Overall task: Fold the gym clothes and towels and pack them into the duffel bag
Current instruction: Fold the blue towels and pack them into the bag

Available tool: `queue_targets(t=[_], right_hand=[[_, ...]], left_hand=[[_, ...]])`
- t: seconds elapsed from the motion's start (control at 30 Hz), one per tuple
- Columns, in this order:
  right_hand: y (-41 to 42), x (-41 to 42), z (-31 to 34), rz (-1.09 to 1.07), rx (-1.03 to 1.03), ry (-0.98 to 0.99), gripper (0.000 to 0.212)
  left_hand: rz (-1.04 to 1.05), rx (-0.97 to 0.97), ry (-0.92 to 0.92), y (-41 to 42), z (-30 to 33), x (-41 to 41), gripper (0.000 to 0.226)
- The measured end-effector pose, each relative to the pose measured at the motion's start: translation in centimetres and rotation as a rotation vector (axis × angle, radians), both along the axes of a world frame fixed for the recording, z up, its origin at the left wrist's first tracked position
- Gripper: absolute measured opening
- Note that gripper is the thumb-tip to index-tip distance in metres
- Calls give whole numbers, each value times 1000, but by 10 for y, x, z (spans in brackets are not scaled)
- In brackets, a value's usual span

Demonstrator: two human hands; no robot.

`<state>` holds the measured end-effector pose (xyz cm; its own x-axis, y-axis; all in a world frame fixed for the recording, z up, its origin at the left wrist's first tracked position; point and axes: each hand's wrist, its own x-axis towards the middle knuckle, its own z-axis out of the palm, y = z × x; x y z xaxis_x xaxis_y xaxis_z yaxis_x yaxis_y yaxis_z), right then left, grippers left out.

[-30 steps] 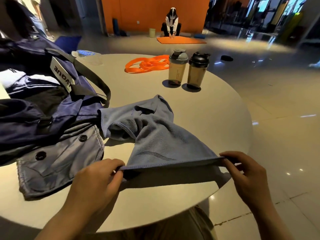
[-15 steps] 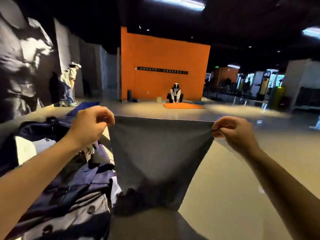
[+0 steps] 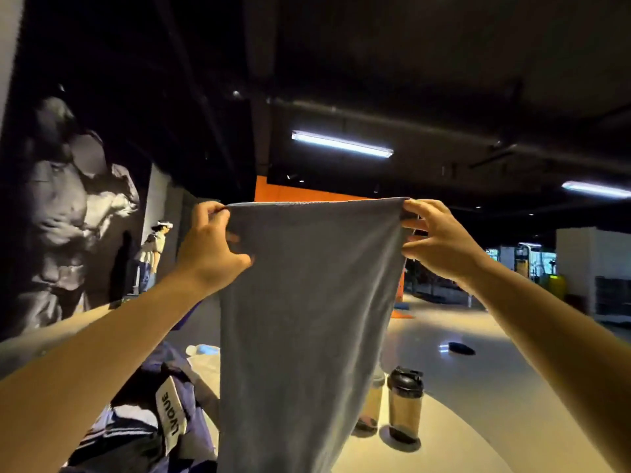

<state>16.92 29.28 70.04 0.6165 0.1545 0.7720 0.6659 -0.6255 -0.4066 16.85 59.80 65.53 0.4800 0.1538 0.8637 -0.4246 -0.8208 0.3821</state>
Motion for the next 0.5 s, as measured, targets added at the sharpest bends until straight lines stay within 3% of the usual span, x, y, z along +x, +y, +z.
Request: queue_targets(t=[0.13, 0.3, 0.5], right_hand=[[-11, -25, 29, -188, -276, -229, 96], [-30, -58, 53, -372, -447, -460, 124], [-40, -93, 89, -664, -585, -680, 132]], left_hand=[[134, 234, -117, -3, 30, -36, 81], [198, 425, -215, 5, 61, -69, 110], [450, 518, -309, 1, 92, -87, 137]])
